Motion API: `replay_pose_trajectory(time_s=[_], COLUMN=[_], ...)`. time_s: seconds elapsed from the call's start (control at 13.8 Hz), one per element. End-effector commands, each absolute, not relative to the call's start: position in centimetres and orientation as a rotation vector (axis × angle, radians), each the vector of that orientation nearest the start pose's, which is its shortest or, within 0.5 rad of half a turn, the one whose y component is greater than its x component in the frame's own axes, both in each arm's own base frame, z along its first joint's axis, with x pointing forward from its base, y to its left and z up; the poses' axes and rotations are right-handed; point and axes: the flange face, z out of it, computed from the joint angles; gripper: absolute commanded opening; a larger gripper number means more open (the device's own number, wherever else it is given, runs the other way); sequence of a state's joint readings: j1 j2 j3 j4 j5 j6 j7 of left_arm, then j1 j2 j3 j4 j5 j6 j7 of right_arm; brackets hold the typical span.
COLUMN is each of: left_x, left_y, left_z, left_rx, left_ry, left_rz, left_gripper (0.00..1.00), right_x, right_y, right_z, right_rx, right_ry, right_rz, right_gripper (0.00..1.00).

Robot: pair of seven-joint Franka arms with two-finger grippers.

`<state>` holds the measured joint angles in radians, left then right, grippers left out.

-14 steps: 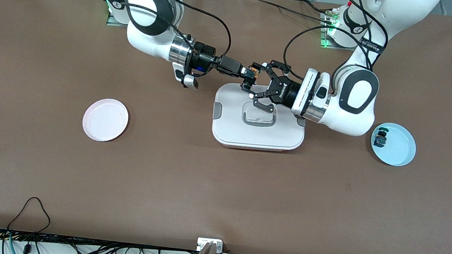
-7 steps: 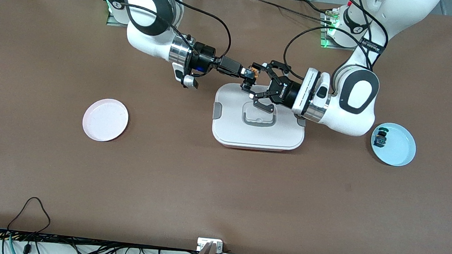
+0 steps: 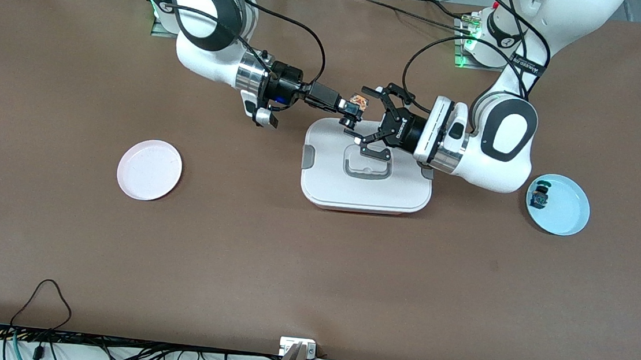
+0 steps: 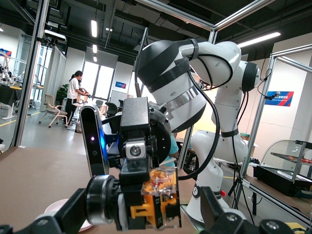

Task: Transfer orange switch to right arm and place
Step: 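Open the left gripper and withdraw it while the right gripper retracts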

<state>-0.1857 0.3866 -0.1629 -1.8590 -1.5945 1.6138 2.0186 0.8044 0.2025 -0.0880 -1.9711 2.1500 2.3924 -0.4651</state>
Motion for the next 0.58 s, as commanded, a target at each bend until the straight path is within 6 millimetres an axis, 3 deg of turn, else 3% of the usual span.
replay_pose_trajectory(time_s=[0.0, 0.29, 0.51], left_x=[55.4, 55.8, 55.9], left_y=[-30.0, -28.4, -26.4], left_z=[37.9, 37.6, 37.3], left_rx=[1.077, 1.094, 1.123], left_ry=[-1.126, -1.114, -1.100], left_rz=[0.863, 0.882, 0.896], left_gripper=[1.00, 1.00, 1.00], right_x=[47.9, 49.5, 51.8], right_y=[40.6, 38.2, 34.4], right_z=[41.1, 41.8, 42.1], right_rx=[-1.619, -1.680, -1.694], right_ry=[0.470, 0.412, 0.301], right_rz=[0.021, 0.024, 0.051], right_gripper=[0.00, 0.00, 0.00])
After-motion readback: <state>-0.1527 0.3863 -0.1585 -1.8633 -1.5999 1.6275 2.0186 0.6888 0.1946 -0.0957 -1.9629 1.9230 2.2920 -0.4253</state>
